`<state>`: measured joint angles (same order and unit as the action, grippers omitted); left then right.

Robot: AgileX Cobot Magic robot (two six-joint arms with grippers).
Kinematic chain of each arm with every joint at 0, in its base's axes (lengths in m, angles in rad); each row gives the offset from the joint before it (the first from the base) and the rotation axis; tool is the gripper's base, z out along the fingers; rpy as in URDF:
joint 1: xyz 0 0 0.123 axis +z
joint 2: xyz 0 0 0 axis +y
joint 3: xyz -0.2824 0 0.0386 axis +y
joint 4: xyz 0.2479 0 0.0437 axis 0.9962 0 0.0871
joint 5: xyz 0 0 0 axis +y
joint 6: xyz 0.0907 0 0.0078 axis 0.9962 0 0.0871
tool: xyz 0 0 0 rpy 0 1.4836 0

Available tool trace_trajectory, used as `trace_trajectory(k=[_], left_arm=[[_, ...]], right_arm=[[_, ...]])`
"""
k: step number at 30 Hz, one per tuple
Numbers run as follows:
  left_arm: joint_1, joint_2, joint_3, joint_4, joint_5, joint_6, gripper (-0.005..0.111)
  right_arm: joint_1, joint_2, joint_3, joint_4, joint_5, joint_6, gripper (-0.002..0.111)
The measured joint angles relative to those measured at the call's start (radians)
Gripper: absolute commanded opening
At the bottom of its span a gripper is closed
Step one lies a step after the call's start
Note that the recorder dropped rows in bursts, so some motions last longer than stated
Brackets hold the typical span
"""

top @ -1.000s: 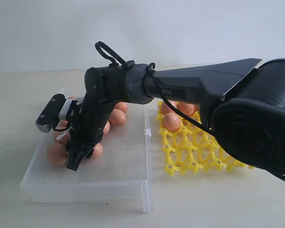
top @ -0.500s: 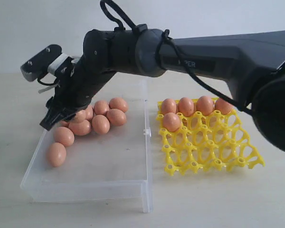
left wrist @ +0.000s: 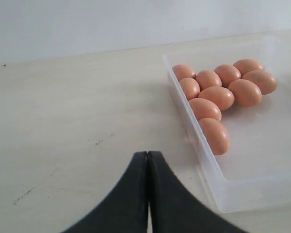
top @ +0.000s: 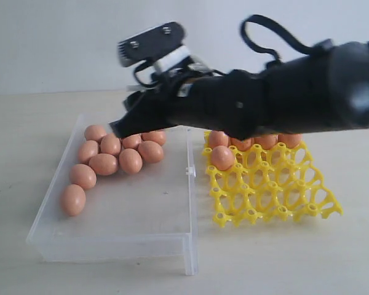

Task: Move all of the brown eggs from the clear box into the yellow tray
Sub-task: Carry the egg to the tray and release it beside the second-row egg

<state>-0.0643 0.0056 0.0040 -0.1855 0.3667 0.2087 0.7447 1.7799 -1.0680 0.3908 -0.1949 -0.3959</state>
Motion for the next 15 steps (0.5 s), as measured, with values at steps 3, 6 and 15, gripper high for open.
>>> trace_trajectory(k=[3,6,15], left_arm=[[0.0,0.0,0.0,0.0,0.0,0.0,0.0],[0.0,0.0,0.0,0.0,0.0,0.0,0.0],[0.0,0.0,0.0,0.0,0.0,0.0,0.0]], right_arm=[[-0.078,-0.086,0.146,0.019,-0.098,0.035,0.0],[-0.156,-0.13,0.237,0.026,-0.132,0.081,0.0],[-0.28,-0.099,0.289,-0.038,-0.146,0.276,0.0]])
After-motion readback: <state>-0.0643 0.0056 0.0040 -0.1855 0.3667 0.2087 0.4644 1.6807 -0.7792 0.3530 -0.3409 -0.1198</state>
